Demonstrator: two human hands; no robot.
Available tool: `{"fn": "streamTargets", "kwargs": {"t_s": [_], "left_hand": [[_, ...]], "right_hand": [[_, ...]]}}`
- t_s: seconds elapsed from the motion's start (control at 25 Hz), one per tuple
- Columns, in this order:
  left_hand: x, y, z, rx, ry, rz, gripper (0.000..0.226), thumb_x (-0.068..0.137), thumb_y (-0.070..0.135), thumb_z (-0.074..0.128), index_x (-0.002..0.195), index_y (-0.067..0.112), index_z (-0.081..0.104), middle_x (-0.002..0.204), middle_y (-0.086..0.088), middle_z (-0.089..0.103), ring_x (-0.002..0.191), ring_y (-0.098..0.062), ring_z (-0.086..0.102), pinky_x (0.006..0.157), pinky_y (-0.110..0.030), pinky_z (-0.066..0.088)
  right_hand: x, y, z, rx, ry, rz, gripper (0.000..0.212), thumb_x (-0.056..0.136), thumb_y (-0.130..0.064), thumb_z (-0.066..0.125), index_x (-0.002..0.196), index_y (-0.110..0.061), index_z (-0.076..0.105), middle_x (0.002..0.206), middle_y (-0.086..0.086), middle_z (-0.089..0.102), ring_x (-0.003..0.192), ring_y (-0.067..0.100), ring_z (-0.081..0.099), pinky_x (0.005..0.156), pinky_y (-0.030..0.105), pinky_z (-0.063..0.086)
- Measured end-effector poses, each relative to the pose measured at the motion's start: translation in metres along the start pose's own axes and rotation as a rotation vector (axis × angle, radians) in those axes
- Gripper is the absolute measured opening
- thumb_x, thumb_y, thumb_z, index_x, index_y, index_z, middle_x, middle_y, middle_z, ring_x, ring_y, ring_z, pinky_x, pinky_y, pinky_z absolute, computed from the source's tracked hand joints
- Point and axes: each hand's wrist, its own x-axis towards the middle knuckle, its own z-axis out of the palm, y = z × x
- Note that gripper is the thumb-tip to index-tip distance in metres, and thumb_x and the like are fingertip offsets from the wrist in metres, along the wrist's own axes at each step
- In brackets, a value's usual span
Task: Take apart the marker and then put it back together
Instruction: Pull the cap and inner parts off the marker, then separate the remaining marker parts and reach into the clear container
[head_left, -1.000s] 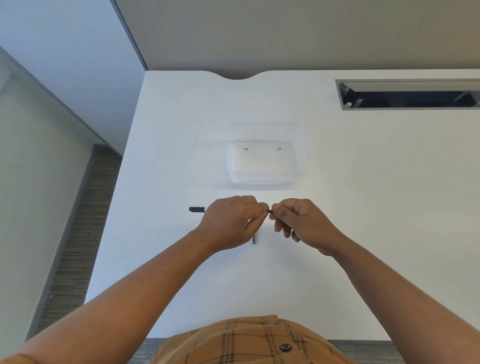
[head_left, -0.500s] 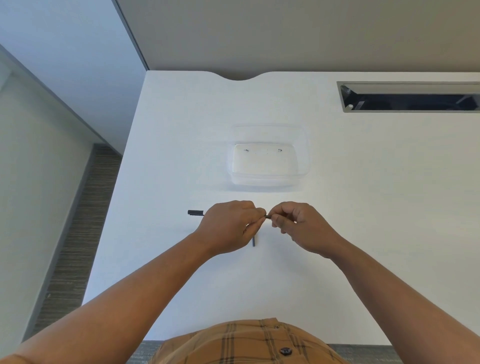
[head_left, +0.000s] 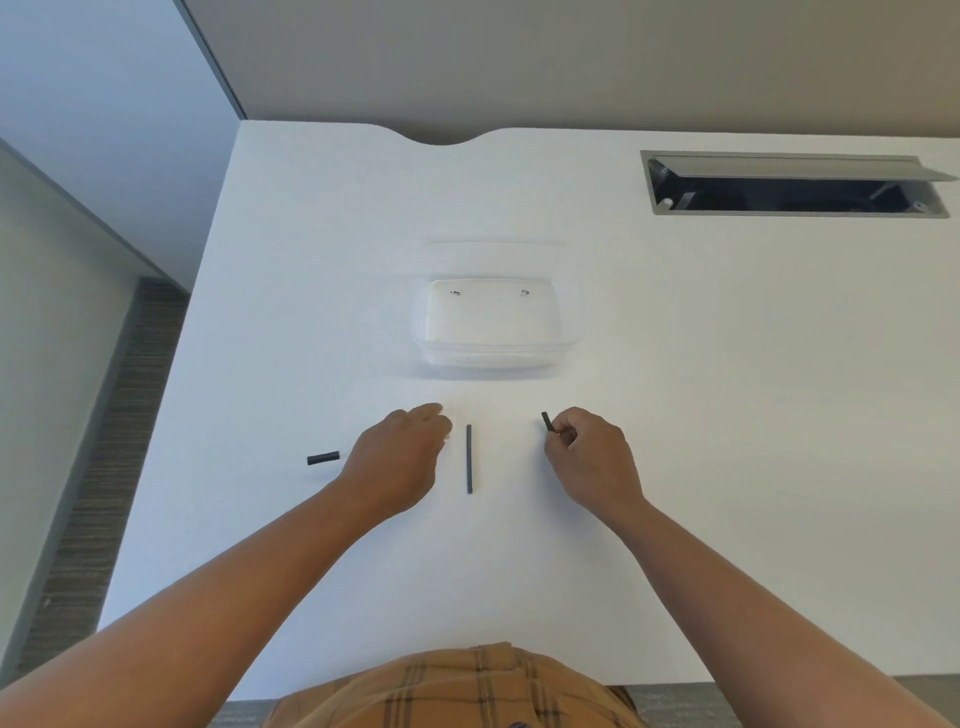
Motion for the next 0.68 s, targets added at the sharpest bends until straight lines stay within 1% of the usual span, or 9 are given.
{"fn": "streamTargets", "kwargs": {"t_s": [0.12,0.2,0.36,0.56,0.68], "left_hand": [[-0.0009,-0.0022,0.0039,0.017,-0.025,-0.044,0.019,0.102,0.02,0.041,0.104,0.018,0.06,0.145,0.007,0.055,0.095,-0.028,0.06,0.068,-0.035,0.052],[0.0013,-0.0016,0.0039,0.031,-0.048,-0.052,0.02,0.103,0.021,0.04,0.107,0.018,0.06,0.15,0.008,0.051,0.097,-0.027,0.061,0.067,-0.033,0.049],[0.0047,0.0019,0.0068,0.081,-0.1,-0.05,0.017,0.101,0.017,0.043,0.105,0.016,0.059,0.149,0.003,0.052,0.092,-0.027,0.062,0.061,-0.031,0.04],[0.0043,0.0029,0.0061,0.086,-0.088,-0.042,0.017,0.101,0.016,0.043,0.106,0.016,0.059,0.145,0.002,0.056,0.092,-0.027,0.062,0.059,-0.031,0.037],[0.004,0.0016,0.0039,0.072,-0.053,-0.032,0.02,0.102,0.019,0.042,0.109,0.017,0.061,0.134,0.002,0.064,0.089,-0.027,0.061,0.059,-0.031,0.04]], "right_hand": [[0.003,0.0026,0.0027,-0.007,0.024,0.072,0.007,0.087,-0.024,0.061,0.083,-0.019,0.063,0.069,-0.009,0.062,0.066,0.018,0.059,0.063,0.033,0.048],[0.006,0.0022,0.0028,-0.005,0.039,0.096,0.008,0.086,-0.024,0.062,0.083,-0.017,0.063,0.07,-0.006,0.065,0.069,0.021,0.063,0.066,0.035,0.052],[0.0098,0.0022,0.003,-0.008,0.068,0.123,0.011,0.084,-0.023,0.063,0.083,-0.012,0.063,0.074,0.004,0.07,0.073,0.027,0.066,0.068,0.037,0.054],[0.0107,0.0023,-0.0004,-0.011,0.025,0.139,0.01,0.081,-0.02,0.065,0.088,-0.013,0.063,0.081,0.001,0.071,0.078,0.023,0.067,0.069,0.032,0.051],[0.0099,0.0016,-0.0014,-0.022,0.015,0.13,0.011,0.082,-0.021,0.066,0.088,-0.014,0.062,0.081,0.001,0.07,0.078,0.023,0.067,0.069,0.033,0.051]]}}
